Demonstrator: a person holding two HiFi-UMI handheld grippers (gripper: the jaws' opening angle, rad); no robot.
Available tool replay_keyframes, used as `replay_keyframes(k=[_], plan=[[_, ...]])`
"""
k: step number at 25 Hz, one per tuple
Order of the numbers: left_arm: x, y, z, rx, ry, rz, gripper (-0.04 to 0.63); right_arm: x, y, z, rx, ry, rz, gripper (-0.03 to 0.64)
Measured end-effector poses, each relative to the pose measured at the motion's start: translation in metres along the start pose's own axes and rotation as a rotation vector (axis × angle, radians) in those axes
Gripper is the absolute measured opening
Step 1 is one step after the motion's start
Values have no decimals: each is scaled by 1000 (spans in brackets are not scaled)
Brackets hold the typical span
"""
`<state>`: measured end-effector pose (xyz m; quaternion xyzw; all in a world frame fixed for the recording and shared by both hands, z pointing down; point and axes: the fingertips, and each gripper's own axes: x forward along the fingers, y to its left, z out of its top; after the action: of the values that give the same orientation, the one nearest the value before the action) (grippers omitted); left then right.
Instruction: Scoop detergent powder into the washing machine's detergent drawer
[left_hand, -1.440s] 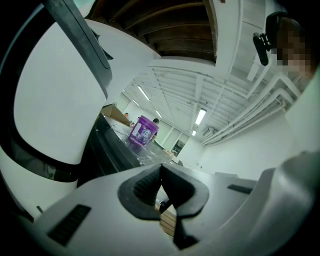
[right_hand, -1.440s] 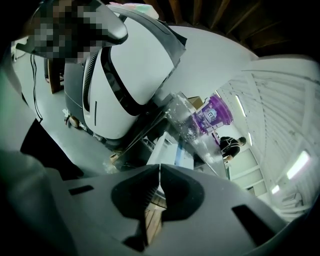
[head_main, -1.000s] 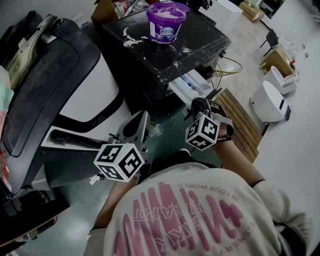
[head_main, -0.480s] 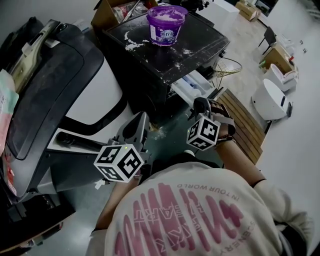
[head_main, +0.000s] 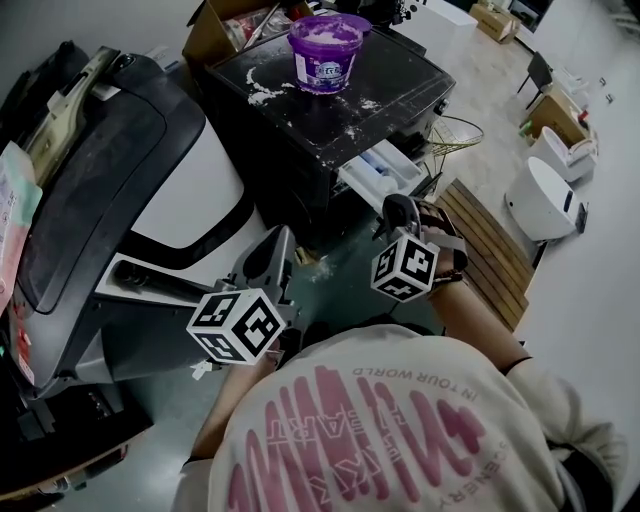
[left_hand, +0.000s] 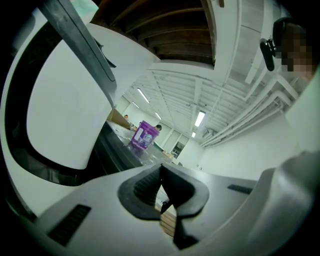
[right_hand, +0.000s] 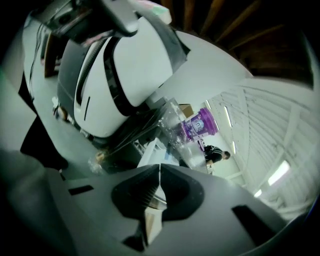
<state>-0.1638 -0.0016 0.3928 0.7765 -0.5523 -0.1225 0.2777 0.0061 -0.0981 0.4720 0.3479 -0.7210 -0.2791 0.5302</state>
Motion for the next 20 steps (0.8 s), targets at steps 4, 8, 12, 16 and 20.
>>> replay_keyframes(k=[4, 8, 12, 16, 20], plan=[[1, -11, 0, 14, -4, 15, 2, -2, -15, -9, 535, -87, 110, 3], [3, -26, -6, 20, -4, 38, 2, -2, -32, -28, 996, -155, 179, 3], [7, -43, -19, 14, -1, 65, 3, -3, -42, -57, 1399, -206, 252, 3], [17, -61, -31, 3, -6, 86, 2, -6, -40, -75, 1851, -251, 405, 3], [27, -85, -43, 9, -11, 96, 2, -17, -39, -85, 2043, -298, 524, 3]])
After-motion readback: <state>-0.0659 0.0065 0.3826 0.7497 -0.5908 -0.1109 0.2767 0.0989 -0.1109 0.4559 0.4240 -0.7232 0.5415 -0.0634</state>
